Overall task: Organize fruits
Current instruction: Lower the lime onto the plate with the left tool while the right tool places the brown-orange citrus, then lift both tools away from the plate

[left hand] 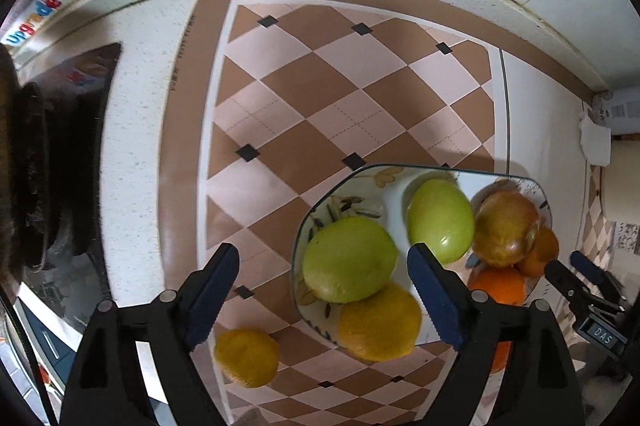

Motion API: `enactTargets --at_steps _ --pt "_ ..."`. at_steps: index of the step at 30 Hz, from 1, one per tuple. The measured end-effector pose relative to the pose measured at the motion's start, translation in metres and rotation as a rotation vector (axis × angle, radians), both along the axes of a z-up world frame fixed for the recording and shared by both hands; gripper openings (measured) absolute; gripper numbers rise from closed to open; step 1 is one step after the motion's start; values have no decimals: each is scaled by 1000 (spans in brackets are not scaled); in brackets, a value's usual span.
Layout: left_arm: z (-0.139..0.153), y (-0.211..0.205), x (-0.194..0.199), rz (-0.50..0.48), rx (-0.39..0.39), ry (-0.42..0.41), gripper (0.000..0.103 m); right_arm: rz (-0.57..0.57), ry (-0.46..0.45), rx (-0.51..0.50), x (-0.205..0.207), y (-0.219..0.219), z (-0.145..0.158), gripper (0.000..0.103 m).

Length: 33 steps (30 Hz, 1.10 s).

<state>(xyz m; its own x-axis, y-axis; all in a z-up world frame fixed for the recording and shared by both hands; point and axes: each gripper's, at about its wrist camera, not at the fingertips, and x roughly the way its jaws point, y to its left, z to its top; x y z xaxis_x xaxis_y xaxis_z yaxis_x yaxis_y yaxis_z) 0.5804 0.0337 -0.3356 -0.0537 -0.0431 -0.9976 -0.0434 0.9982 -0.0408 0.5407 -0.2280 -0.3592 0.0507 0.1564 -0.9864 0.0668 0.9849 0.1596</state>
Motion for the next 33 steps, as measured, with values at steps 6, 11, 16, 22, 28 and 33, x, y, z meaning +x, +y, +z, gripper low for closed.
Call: enactTargets --at_steps 6,11,16,22,28,33 --pt "20 1 -39 -27 52 -68 86 -3 -31 -55 -30 9 18 94" --pt "38 -6 -63 -54 85 -121 86 4 -75 -77 -50 15 41 94" --pt "62 -8 -86 -36 53 -175 86 8 -112 -75 -75 23 63 94" --pt "102 -14 -119 -60 45 -254 86 14 -171 -62 -106 32 97 94" --pt "134 -14 -149 -61 19 -309 86 20 -228 -44 -138 39 131 94" --pt "158 -14 -167 -70 9 -348 86 32 -268 -28 -160 46 160 94"
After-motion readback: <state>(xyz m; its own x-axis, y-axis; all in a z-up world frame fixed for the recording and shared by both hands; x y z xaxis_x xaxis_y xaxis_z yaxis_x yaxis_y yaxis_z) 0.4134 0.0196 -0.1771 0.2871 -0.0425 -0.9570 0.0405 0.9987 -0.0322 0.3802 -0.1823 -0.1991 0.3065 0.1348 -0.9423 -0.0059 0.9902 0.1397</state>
